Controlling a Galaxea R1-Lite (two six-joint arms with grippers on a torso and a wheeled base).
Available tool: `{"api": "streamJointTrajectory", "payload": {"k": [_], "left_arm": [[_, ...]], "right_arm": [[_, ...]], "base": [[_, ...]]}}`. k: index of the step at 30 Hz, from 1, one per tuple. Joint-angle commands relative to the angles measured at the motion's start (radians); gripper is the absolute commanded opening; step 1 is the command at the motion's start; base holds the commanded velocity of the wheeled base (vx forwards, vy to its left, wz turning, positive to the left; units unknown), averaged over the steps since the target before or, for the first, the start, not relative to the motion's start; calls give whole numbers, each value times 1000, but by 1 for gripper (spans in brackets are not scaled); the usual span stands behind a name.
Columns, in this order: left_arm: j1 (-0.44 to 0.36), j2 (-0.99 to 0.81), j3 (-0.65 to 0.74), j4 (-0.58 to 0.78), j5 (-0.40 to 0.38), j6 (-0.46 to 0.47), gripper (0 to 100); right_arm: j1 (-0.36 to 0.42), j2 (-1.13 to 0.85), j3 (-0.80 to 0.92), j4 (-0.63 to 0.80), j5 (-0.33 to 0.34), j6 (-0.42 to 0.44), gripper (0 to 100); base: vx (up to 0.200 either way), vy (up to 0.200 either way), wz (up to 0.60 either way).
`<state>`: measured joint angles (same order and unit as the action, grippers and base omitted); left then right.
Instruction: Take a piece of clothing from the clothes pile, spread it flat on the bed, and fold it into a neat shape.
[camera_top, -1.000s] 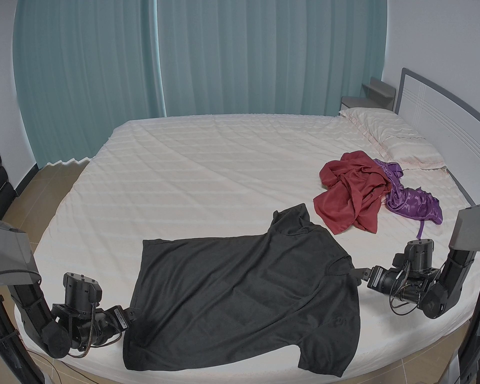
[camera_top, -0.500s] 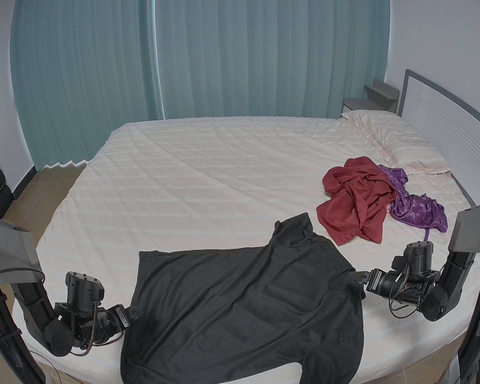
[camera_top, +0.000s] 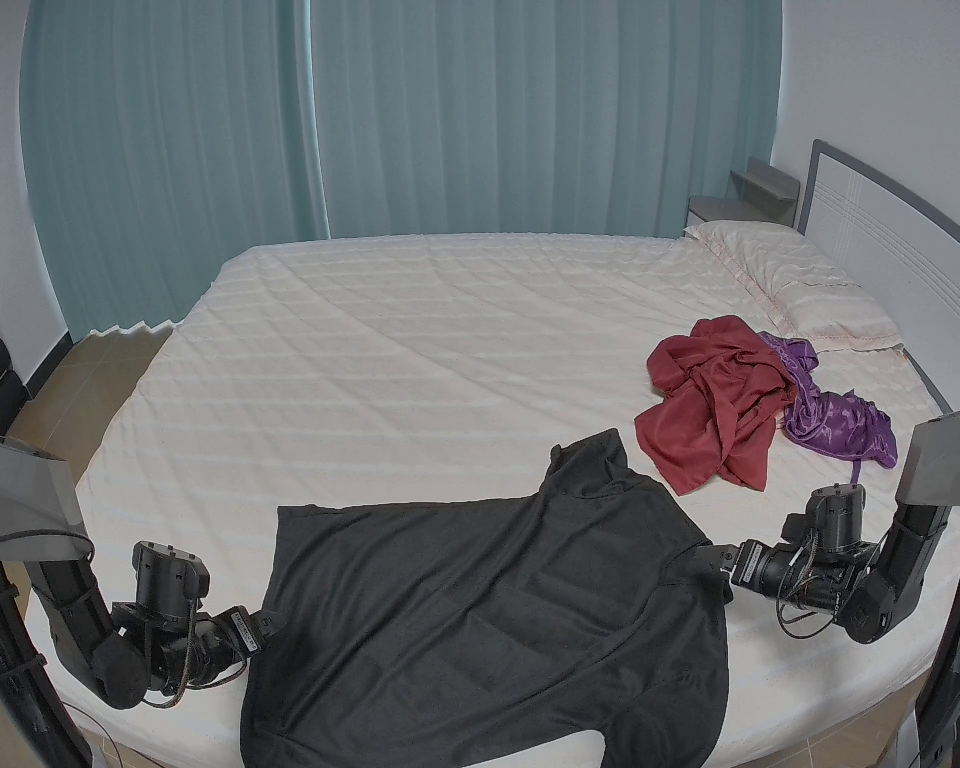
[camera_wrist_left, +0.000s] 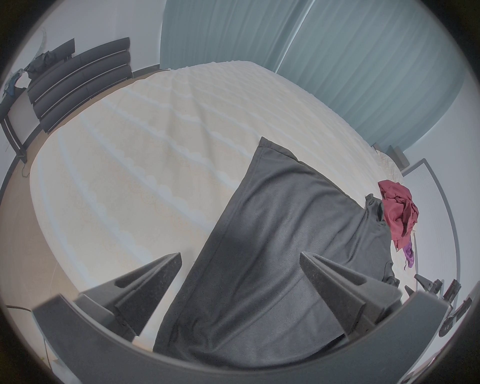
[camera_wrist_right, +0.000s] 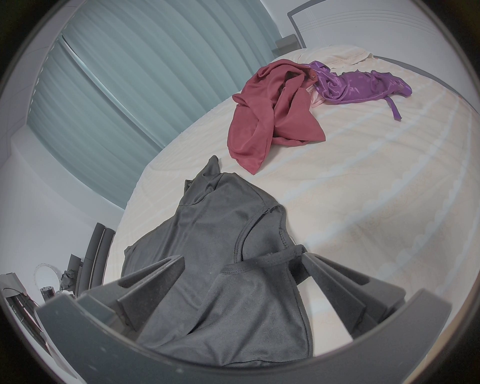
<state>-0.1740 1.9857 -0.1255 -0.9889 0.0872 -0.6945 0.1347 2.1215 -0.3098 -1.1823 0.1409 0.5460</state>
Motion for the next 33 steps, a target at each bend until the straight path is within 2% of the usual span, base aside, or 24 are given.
{"api": "streamJointTrajectory", "payload": {"k": [1, 9, 14, 19, 20, 21, 24, 31, 33], "left_arm": [[2, 4, -3, 0, 2, 1, 100], [2, 10, -125, 0, 14, -22, 100], [8, 94, -378, 44, 35, -31, 100], [8, 232, -721, 269, 69, -33, 100], [8, 232, -721, 269, 69, -33, 100], [10, 278, -819, 332, 71, -34, 100], [15, 357, -925, 383, 71, -27, 100], [15, 444, -993, 385, 68, 1, 100], [16, 481, -1017, 378, 72, 47, 100]], "right_arm": [[5, 2, 0, 0, 0, 0, 100], [11, -2, -2, 0, 0, 0, 100], [28, 0, 1, 0, 0, 2, 100], [36, -2, 8, -2, 0, 2, 100], [36, -2, 8, -2, 0, 2, 100], [36, 0, 9, -2, 0, 0, 100], [37, 0, 9, -2, 0, 0, 100], [42, 2, 9, -2, 0, 0, 100], [43, 3, 9, -2, 0, 0, 100]], "base": [[0, 0, 0], [0, 0, 0], [0, 0, 0], [0, 0, 0], [0, 0, 0], [0, 0, 0], [0, 0, 0], [0, 0, 0], [0, 0, 0]]}}
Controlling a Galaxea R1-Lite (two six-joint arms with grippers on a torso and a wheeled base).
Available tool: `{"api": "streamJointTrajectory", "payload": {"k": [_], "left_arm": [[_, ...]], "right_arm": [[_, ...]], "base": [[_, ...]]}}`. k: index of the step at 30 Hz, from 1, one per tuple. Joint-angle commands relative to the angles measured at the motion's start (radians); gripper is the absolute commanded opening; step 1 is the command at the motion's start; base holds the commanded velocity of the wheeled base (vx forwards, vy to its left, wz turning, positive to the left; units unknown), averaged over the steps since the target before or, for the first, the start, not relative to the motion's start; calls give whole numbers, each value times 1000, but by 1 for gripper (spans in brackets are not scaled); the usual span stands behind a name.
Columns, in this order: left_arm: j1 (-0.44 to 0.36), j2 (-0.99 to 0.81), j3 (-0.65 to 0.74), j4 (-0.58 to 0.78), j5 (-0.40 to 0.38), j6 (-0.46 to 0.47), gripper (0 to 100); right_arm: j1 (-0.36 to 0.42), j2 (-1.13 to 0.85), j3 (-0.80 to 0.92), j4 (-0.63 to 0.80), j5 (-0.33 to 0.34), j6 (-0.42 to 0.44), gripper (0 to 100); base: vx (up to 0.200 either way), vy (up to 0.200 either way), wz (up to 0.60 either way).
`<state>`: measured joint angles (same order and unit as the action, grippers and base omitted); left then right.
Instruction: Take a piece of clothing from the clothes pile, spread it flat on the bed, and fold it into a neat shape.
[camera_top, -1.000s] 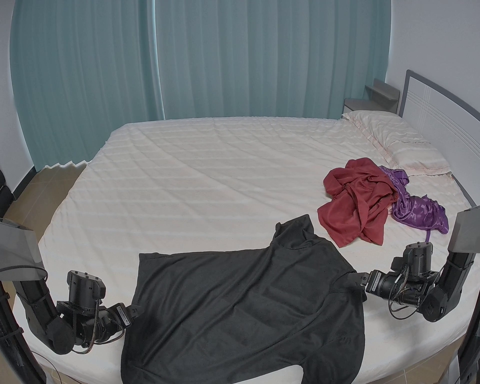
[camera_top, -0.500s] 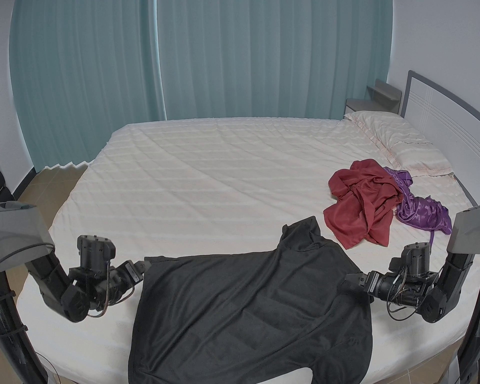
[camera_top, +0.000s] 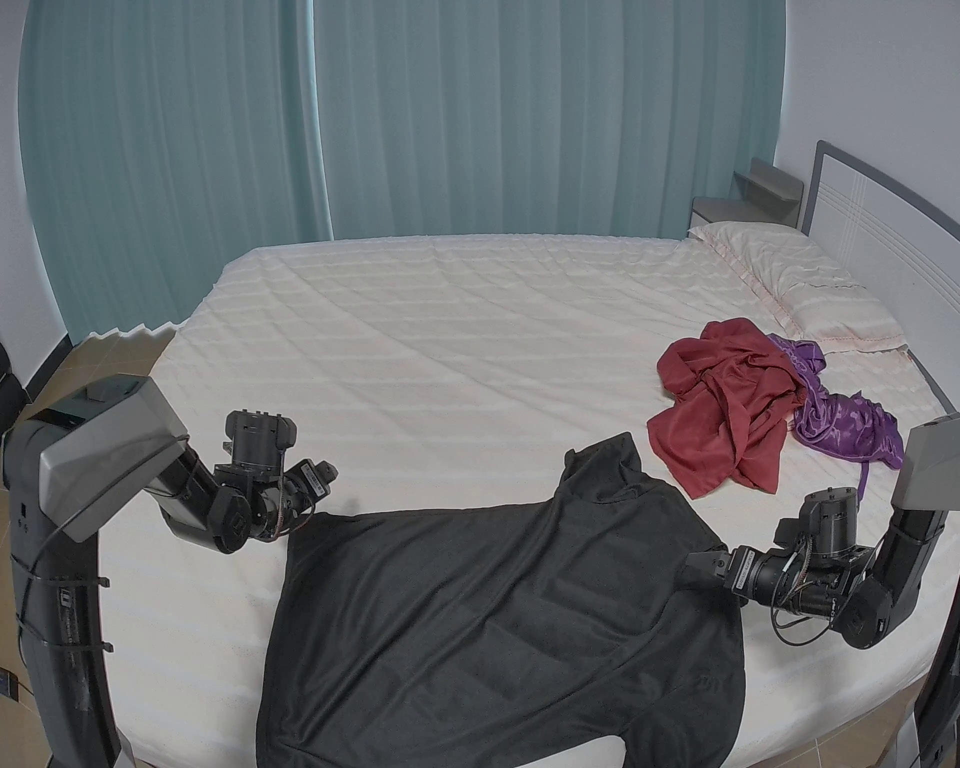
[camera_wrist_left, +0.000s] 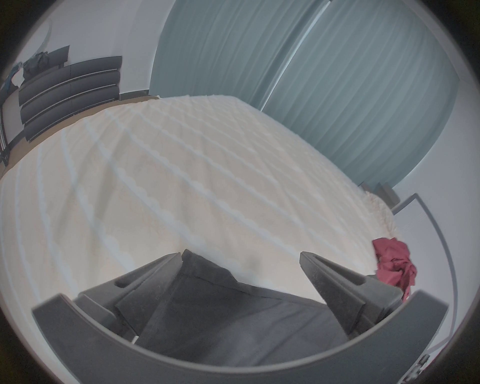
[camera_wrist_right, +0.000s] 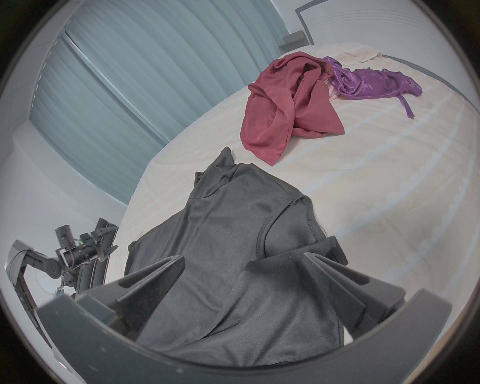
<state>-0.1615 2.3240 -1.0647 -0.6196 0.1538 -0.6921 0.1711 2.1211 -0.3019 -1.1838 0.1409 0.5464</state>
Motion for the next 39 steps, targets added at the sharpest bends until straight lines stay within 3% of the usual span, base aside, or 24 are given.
{"api": "streamJointTrajectory", "payload": {"k": [1, 15, 16, 21, 22, 25, 32, 39], "left_arm": [[5, 146, -81, 9, 7, 46, 100], [8, 153, -78, 11, 53, 97, 100], [8, 169, -87, 9, 53, 106, 0], [11, 178, -129, 6, 61, 111, 0], [19, 176, -164, 8, 85, 111, 0], [36, 175, -222, 14, 133, 111, 0], [92, 138, -258, 17, 145, 112, 0], [105, 138, -247, 17, 145, 112, 0]], "right_arm": [[7, 3, 1, 0, 0, 0, 100], [11, 3, -43, 15, -3, -5, 100], [13, 10, -94, 30, -4, -9, 100], [11, 28, -292, 207, -6, -11, 100], [8, 42, -401, 316, -9, -11, 100], [8, 82, -546, 420, -12, -11, 100], [11, 235, -835, 575, -20, -14, 100], [5, 347, -974, 656, -60, -39, 100]], "base": [[0, 0, 0], [0, 0, 0], [0, 0, 0], [0, 0, 0], [0, 0, 0], [0, 0, 0], [0, 0, 0], [0, 0, 0]]}}
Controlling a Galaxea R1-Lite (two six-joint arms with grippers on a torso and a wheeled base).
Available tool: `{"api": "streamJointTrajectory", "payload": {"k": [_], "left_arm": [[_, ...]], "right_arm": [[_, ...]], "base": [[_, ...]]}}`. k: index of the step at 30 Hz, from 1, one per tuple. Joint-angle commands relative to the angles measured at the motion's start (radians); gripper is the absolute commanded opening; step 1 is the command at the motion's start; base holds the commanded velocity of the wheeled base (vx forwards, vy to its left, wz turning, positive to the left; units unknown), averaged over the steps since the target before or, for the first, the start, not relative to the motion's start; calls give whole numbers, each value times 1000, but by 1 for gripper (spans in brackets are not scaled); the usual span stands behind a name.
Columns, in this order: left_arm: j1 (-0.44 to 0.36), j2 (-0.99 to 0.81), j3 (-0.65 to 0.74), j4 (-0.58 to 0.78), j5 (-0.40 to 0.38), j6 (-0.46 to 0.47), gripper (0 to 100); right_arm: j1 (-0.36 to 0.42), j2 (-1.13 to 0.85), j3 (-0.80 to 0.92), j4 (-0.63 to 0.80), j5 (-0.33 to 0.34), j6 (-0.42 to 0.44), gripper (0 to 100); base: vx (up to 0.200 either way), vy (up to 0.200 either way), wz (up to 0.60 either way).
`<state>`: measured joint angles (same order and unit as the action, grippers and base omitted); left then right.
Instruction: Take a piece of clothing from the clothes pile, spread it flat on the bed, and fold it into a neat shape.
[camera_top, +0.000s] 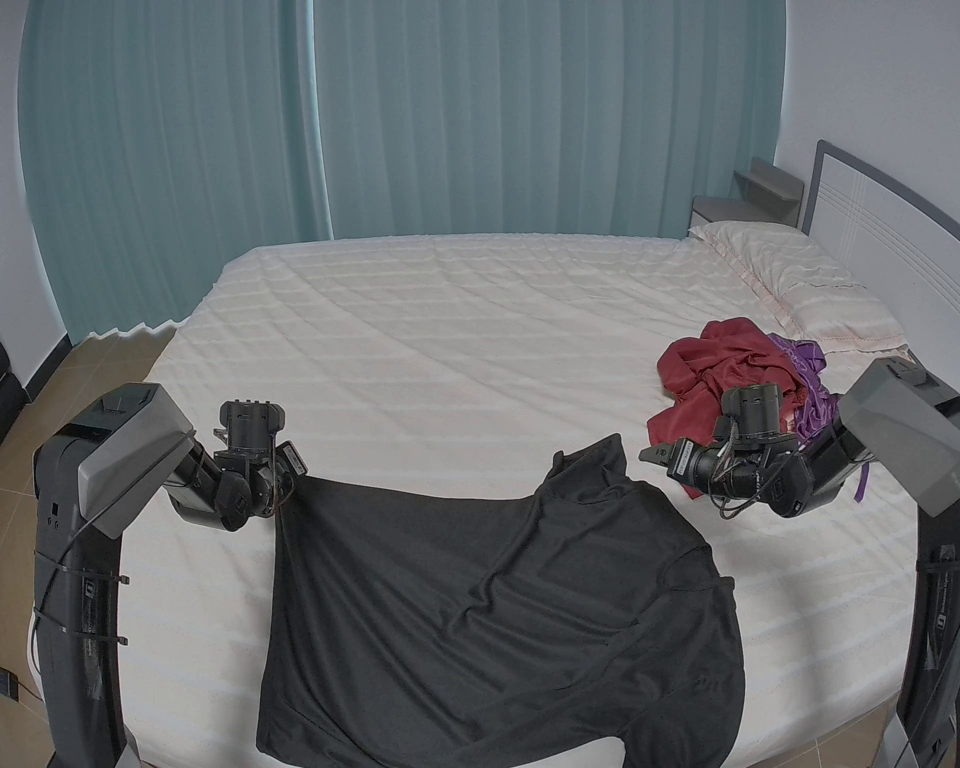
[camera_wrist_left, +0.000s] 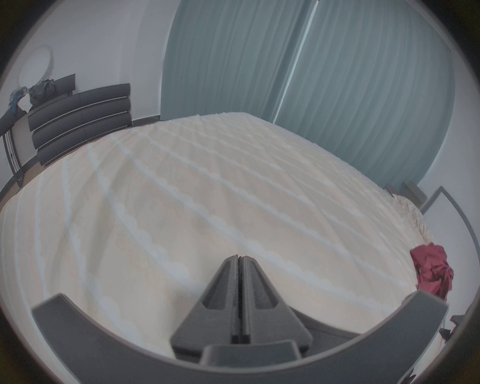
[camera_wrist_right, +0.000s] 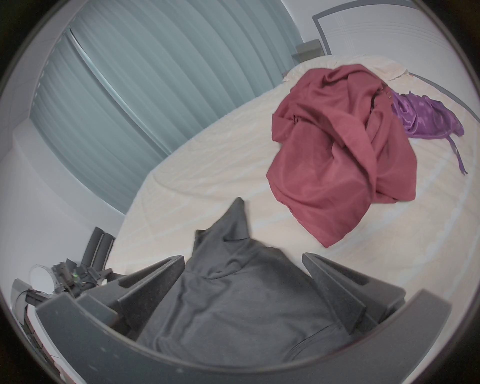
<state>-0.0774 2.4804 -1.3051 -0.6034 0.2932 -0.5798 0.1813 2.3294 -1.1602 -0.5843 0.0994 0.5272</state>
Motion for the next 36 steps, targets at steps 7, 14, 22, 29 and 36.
{"api": "streamJointTrajectory", "payload": {"k": [7, 14, 22, 29, 36], "left_arm": [[2, -17, -2, 2, 4, 0, 0], [2, -18, -2, 20, 6, 0, 0], [2, -18, 6, 28, 6, 0, 0], [1, -11, -37, 24, 35, 0, 0], [-7, 8, -72, 27, 35, -2, 0]], "right_arm": [[3, 228, -250, 83, -4, -33, 100], [30, 329, -388, 172, -1, -72, 0], [-25, 303, -404, 126, -7, -64, 0], [-129, 217, -302, 103, 22, -52, 0], [-140, 226, -282, -26, 54, -30, 0]], "base": [[0, 0, 0], [0, 0, 0], [0, 0, 0], [0, 0, 0], [0, 0, 0]]}}
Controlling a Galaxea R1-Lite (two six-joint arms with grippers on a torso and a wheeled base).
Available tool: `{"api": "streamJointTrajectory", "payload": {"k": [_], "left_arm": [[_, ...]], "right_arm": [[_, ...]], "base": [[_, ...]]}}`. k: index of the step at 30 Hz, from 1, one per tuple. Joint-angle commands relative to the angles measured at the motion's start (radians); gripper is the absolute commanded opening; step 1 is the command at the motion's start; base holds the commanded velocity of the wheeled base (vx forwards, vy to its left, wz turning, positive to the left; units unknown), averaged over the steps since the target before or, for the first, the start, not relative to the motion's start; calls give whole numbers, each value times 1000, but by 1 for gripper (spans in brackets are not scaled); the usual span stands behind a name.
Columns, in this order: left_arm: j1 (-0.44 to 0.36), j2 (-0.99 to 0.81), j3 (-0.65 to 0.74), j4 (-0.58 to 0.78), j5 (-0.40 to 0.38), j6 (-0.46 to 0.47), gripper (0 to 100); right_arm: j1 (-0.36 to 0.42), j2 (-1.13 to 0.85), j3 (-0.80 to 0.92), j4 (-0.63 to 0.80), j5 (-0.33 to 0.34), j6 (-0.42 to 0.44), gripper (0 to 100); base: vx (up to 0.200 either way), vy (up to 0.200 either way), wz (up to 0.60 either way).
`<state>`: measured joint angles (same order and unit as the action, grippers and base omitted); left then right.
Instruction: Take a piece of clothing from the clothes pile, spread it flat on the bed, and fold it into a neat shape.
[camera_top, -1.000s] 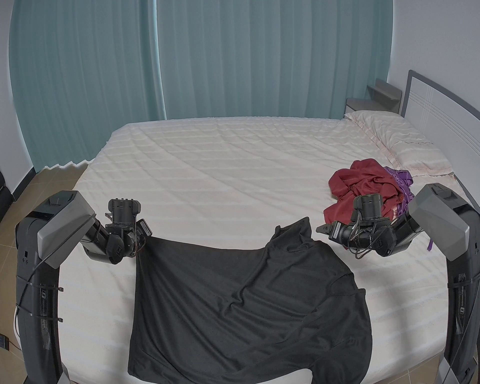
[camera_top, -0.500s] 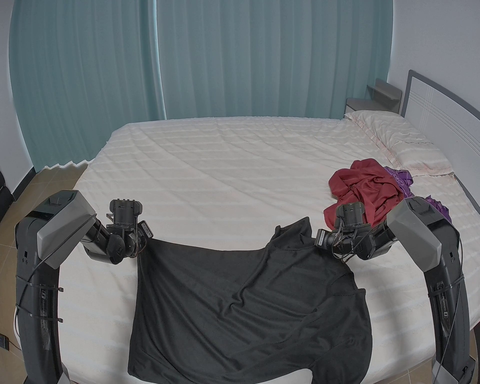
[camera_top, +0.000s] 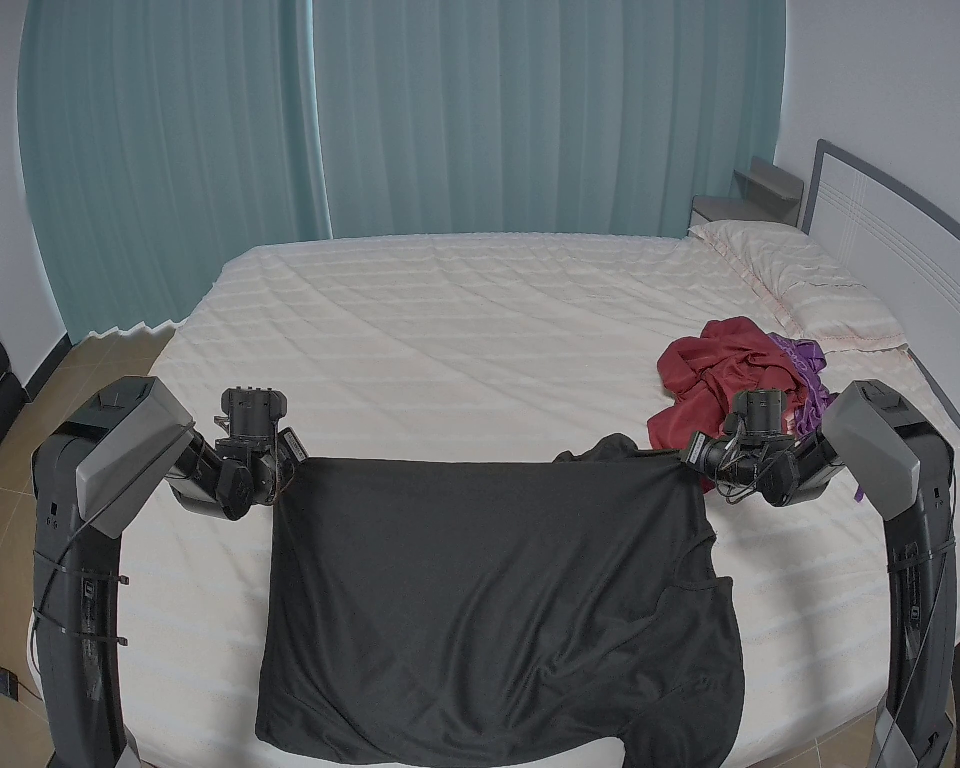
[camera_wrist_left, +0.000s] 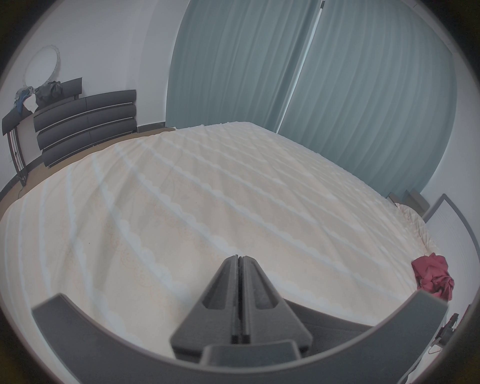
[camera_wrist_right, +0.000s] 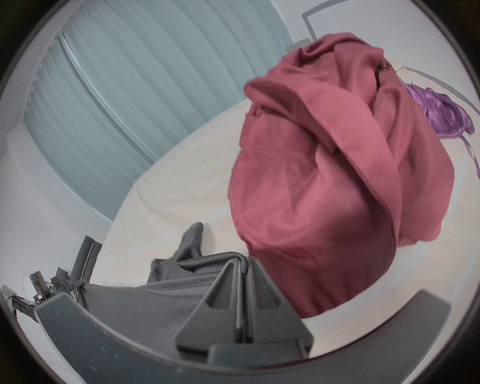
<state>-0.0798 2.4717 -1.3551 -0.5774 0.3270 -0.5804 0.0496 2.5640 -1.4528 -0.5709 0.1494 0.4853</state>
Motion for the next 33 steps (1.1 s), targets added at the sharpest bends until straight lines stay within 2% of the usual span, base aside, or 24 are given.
{"api": "streamJointTrajectory", "payload": {"k": [1, 7, 13, 19, 24, 25, 33], "left_arm": [[-6, 33, -45, -1, 4, 1, 0], [-6, 92, -124, 2, 37, -6, 0], [-8, 110, -145, -4, 38, -24, 0], [-8, 113, -154, -2, 44, -55, 0], [-8, 113, -154, 2, 44, -55, 0], [-8, 115, -154, 2, 44, -55, 100], [-8, 119, -151, 4, 44, -55, 100]], "right_arm": [[-2, 2, 2, -84, 1, 27, 0], [13, 30, -14, -182, -5, 35, 0], [24, 64, -28, -207, -30, 35, 0], [36, 93, -72, -293, -74, 52, 0], [38, 96, -75, -293, -83, 62, 0], [38, 96, -74, -293, -83, 61, 100], [38, 107, -64, -247, -82, 45, 100]], "base": [[0, 0, 0], [0, 0, 0], [0, 0, 0], [0, 0, 0], [0, 0, 0], [0, 0, 0], [0, 0, 0]]}}
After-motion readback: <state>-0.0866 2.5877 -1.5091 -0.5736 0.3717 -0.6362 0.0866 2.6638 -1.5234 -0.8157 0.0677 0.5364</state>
